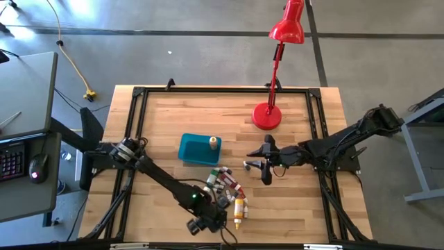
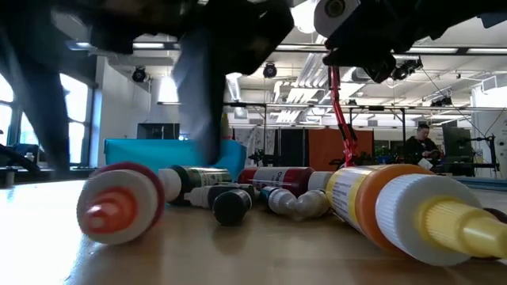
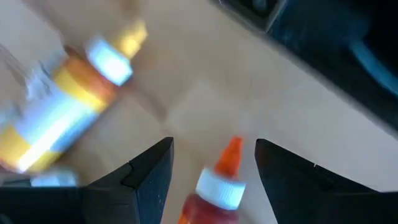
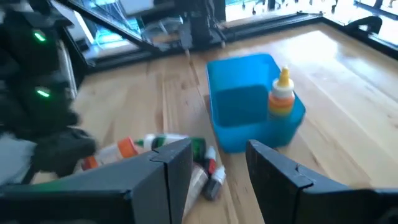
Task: Pick & Place food coloring
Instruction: Put the large orange food coloring into the blue bin
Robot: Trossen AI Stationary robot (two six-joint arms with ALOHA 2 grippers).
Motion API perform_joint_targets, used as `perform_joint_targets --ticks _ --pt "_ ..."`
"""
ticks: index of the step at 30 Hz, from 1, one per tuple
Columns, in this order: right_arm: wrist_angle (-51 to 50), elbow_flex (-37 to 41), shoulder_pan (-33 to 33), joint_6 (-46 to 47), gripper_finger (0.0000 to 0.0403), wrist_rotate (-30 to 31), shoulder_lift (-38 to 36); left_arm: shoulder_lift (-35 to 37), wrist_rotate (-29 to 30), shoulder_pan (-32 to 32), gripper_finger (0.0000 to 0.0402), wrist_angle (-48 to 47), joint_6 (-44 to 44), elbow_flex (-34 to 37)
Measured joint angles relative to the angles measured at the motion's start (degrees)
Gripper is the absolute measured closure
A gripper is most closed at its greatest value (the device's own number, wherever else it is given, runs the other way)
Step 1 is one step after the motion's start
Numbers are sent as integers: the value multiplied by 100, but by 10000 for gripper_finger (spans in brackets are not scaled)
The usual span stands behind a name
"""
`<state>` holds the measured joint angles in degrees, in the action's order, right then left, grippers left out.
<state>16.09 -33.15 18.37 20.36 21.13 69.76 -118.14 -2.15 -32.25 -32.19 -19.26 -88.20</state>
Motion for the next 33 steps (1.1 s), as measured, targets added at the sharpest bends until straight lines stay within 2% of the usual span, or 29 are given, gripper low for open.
perform_joint_targets --ticks 12,33 --pt "48 1 2 -4 258 -5 -2 -10 218 0 179 -429 -150 4" --pt "-11 0 2 0 258 -7 2 -271 275 109 179 -395 -526 0"
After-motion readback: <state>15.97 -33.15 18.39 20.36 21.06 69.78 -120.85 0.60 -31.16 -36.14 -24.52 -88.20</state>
